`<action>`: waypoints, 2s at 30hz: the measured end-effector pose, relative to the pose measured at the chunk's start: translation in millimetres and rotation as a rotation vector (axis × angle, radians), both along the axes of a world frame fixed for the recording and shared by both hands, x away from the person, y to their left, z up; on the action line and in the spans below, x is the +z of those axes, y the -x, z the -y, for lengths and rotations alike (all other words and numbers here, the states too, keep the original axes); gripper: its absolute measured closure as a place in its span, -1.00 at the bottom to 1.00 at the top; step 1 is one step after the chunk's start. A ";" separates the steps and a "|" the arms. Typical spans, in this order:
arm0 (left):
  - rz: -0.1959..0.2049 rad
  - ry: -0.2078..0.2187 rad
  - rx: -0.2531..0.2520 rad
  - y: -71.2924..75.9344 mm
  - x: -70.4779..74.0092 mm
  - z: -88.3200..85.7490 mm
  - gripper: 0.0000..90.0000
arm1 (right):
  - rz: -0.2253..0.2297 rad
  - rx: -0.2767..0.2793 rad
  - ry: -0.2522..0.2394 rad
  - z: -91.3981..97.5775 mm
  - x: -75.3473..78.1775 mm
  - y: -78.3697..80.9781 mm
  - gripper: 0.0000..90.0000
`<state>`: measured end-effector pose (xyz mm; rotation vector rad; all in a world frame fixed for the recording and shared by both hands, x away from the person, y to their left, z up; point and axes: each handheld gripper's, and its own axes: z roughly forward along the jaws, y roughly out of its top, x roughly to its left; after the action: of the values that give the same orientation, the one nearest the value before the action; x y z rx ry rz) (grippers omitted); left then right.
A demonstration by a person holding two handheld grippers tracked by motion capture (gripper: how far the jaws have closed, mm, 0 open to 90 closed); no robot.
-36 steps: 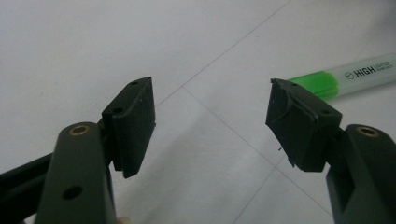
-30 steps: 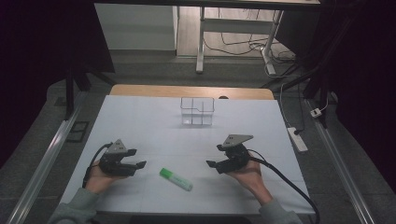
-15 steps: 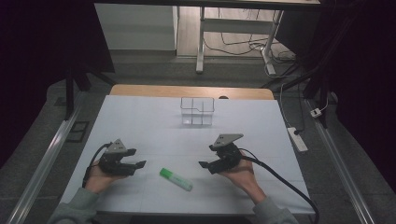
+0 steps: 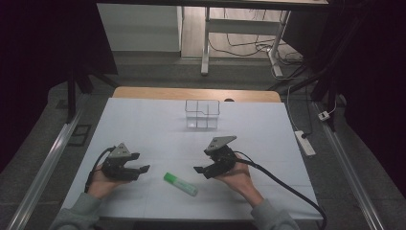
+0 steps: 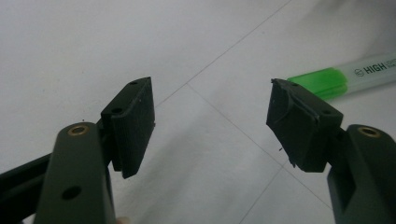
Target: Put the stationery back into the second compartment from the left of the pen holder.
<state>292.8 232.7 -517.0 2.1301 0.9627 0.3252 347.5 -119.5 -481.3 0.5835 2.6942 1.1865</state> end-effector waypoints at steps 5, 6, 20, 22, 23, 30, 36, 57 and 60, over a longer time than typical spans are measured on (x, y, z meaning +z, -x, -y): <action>-0.001 -0.006 -0.001 -0.5 -0.6 0.8 -0.28 | -0.010 0.024 0.011 -11.6 -1.3 1.1 -0.48; -0.002 -0.007 -0.003 -0.7 -0.8 1.1 -0.28 | -0.013 0.028 0.012 -13.9 -1.6 1.6 -0.48; -0.005 -0.017 -0.008 -0.7 -1.5 2.5 -0.28 | -0.045 0.086 0.054 -41.1 -9.6 6.4 -0.48; -0.005 -0.019 -0.009 -0.6 -1.5 2.8 -0.29 | -0.048 0.097 0.051 -45.8 -10.9 7.7 -0.48; -0.005 -0.019 -0.009 -0.5 -1.5 2.9 -0.29 | -0.051 0.101 0.052 -48.2 -11.6 8.4 -0.48; -0.010 -0.024 -0.012 -1.4 -2.5 3.5 -0.29 | -0.049 0.143 0.071 -61.0 -14.1 10.9 -0.47; -0.012 -0.025 -0.014 -0.9 -2.2 3.3 -0.30 | -0.062 0.149 0.074 -69.9 -17.1 11.8 -0.47; -0.014 -0.026 -0.014 -1.2 -2.4 2.5 -0.30 | -0.097 0.168 0.159 -93.6 -31.4 11.3 -0.43; -0.013 -0.026 -0.013 -1.1 -2.4 2.5 -0.30 | -0.109 0.174 0.181 -97.6 -35.0 10.7 -0.41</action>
<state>293.8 230.2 -519.4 2.1637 0.9565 0.3192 336.9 -21.9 -516.3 0.4064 2.9557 0.9568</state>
